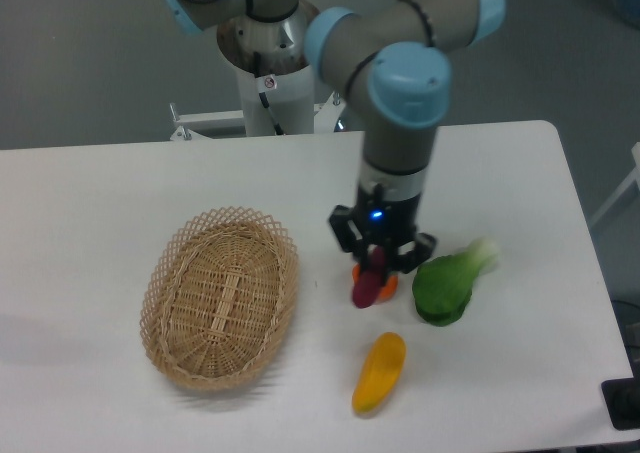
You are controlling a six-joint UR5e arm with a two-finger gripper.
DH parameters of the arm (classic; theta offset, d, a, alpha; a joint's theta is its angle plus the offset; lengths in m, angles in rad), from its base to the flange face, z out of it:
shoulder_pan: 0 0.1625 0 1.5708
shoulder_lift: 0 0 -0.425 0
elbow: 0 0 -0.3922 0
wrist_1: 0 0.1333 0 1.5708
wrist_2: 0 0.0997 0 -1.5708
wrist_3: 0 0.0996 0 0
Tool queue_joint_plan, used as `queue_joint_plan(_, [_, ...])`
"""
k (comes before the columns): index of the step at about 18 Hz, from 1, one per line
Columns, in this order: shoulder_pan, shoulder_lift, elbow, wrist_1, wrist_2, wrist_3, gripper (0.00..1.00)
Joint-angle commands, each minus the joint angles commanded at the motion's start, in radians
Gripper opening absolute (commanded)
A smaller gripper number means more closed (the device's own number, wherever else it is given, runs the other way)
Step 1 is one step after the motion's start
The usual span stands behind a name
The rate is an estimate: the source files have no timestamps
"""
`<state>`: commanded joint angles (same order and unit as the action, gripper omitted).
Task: Place the sweet potato in the basket
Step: 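Lift the purple sweet potato with the gripper and move toward the basket, then lower the held sweet potato into the wicker basket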
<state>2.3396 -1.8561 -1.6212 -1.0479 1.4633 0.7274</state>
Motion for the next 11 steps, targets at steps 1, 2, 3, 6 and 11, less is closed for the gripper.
queue_joint_plan(1, [-0.029, -0.002, -0.025, 0.037, 0.009, -0.032, 0.30])
queue_joint_plan(2, [-0.055, -0.003, -0.052, 0.081, 0.020, -0.066, 0.30])
queue_joint_plan(3, [-0.084, -0.005, -0.083, 0.122, 0.034, -0.100, 0.30])
queue_joint_plan(6, [-0.164, -0.034, -0.138, 0.199, 0.109, -0.155, 0.30])
queue_joint_plan(11, [-0.240, -0.075, -0.157, 0.212, 0.141, -0.177, 0.30])
